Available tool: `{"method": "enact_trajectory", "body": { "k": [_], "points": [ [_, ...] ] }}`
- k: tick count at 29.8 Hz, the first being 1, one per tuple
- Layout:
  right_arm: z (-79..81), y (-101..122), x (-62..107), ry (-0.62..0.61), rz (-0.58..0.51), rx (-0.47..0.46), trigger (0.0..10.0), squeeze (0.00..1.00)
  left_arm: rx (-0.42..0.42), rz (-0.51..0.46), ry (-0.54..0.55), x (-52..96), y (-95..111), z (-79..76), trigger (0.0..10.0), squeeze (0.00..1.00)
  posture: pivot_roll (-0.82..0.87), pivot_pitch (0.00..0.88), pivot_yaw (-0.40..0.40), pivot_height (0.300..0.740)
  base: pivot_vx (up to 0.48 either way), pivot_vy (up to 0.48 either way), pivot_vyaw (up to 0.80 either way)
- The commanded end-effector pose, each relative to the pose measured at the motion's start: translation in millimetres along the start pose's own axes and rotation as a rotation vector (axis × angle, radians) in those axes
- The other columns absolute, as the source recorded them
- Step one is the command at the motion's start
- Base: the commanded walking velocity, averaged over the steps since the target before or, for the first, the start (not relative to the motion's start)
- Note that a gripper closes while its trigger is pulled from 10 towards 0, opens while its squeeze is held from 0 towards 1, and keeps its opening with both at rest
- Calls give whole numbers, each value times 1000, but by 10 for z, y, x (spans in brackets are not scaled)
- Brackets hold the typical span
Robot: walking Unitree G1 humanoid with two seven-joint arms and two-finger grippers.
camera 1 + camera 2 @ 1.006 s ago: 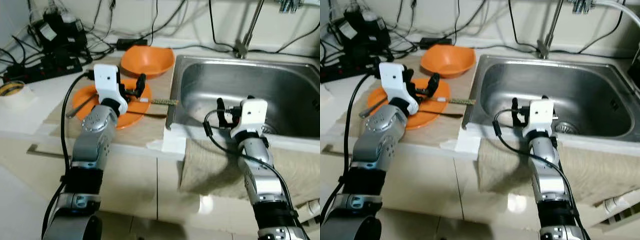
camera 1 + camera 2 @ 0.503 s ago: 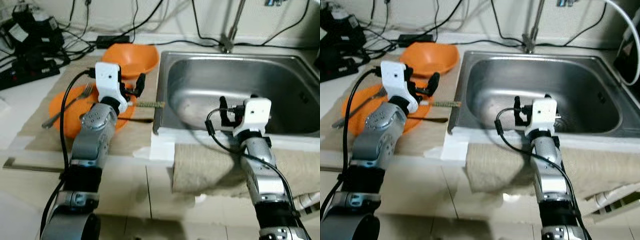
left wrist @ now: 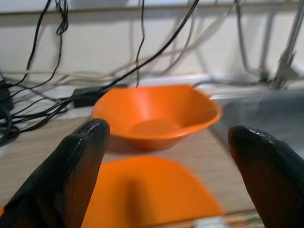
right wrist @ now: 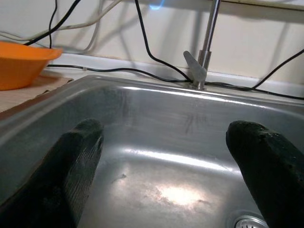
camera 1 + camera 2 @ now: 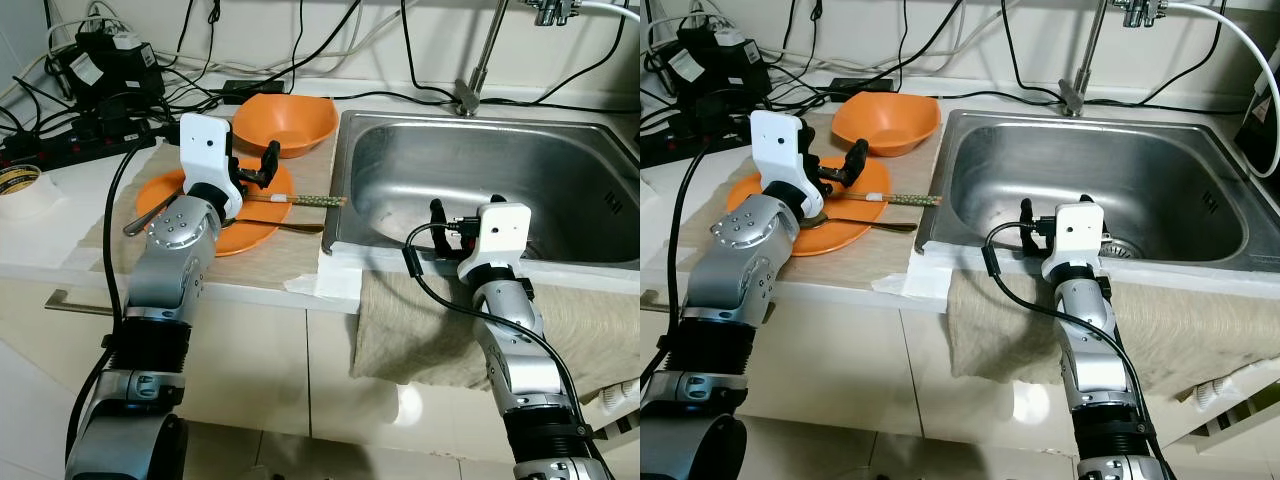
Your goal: Kitchen organization
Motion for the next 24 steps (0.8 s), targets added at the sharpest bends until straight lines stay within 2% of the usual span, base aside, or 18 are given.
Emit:
{"method": "enact_trajectory", "body": {
  "k": [1,7,9,10,11,14,19,24],
  "points": [
    [22,-26,-2,11,12,-1,10000,0,-26,5,16,-23,69,70,10000,0,-5,0,22,732,0,0,0],
    [15,-24,-9,17,12,2,10000,0,-91,40,67,10,136,325,10000,0,3,0,17,732,0,0,0],
    [15,-26,-9,17,12,3,10000,0,-99,41,73,17,155,356,10000,0,3,0,17,732,0,0,0],
    [25,-33,-12,23,14,3,10000,0,-113,49,92,45,222,465,10000,0,11,0,13,732,0,0,0],
    [25,-33,-12,23,14,3,10000,0,-113,49,92,45,222,465,10000,0,11,0,13,732,0,0,0],
    [62,-34,-18,37,15,2,10000,0,-127,95,121,83,244,618,10000,0,19,0,8,732,0,0,0],
    [82,-35,-24,46,15,2,10000,0,-110,136,149,99,257,732,10000,0,24,0,5,732,0,0,0],
    [93,-32,-34,50,15,0,10000,0,-79,174,151,103,241,767,10000,0,26,0,2,732,0,0,0]
  ]
}}
Point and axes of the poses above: a point about 5 cm out from each wrist's last joint towards the gripper, its own x axis pointing back from the gripper into the wrist, its own y axis along the axis of the wrist's last joint, z = x × y, the point moved 6 cm from there along -x, pointing out of the wrist towards the gripper, and after that the axes turned 13 degrees about x, right-handed, at the moved point
